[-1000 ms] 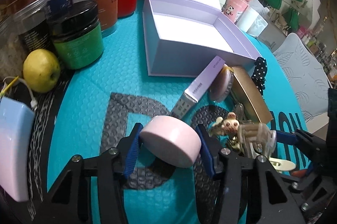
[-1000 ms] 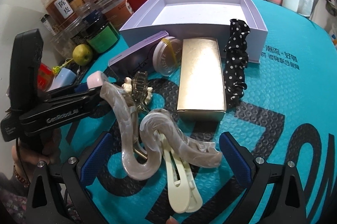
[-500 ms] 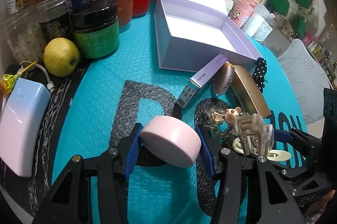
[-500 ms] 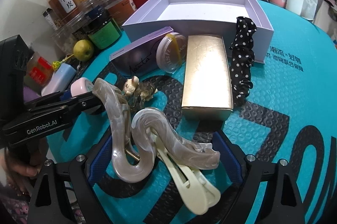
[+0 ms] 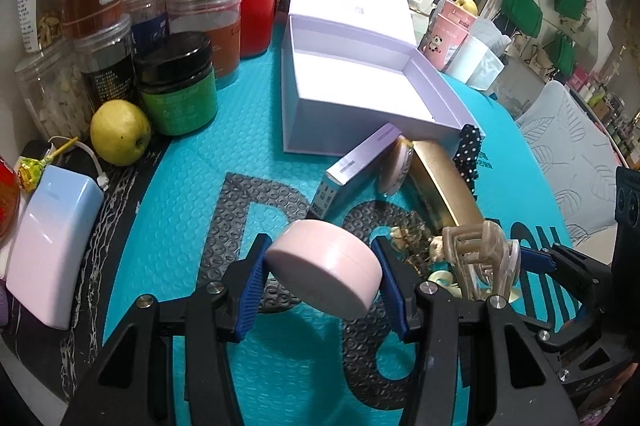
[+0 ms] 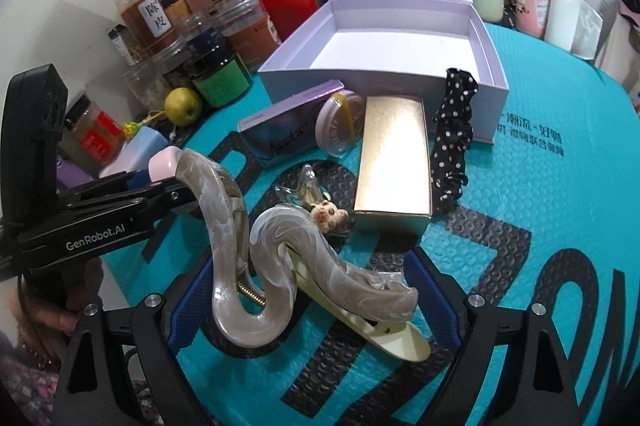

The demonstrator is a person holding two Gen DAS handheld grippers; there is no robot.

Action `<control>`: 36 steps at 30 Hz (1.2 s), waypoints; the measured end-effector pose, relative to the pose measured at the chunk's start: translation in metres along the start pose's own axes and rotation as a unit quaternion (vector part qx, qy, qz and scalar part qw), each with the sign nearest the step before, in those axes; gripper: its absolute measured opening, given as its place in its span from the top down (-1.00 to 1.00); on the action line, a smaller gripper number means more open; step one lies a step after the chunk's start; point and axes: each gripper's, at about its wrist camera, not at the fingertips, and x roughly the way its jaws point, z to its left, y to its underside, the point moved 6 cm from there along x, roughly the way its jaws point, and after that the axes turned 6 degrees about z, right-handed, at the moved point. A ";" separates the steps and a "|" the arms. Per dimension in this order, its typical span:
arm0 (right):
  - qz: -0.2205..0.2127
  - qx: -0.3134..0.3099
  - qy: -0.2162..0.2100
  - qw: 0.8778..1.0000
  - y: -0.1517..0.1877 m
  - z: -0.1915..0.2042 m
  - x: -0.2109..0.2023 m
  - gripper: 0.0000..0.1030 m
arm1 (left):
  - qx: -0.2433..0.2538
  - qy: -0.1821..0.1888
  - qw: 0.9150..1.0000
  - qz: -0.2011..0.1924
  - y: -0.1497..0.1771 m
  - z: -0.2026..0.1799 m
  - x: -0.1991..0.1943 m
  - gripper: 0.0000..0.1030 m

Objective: Organize rigid objects
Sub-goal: 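Lift the compact and claw clip and carry both over the lavender box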

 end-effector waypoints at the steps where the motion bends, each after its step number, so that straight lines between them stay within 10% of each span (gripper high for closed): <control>1: -0.002 -0.001 -0.003 1.000 0.000 0.000 -0.001 -0.77 | 0.000 0.000 1.000 -0.002 0.000 -0.001 -0.001 0.02; 36: -0.075 0.012 -0.004 0.997 -0.051 -0.038 -0.047 -0.78 | 0.036 -0.018 0.998 -0.056 -0.066 -0.046 -0.017 0.02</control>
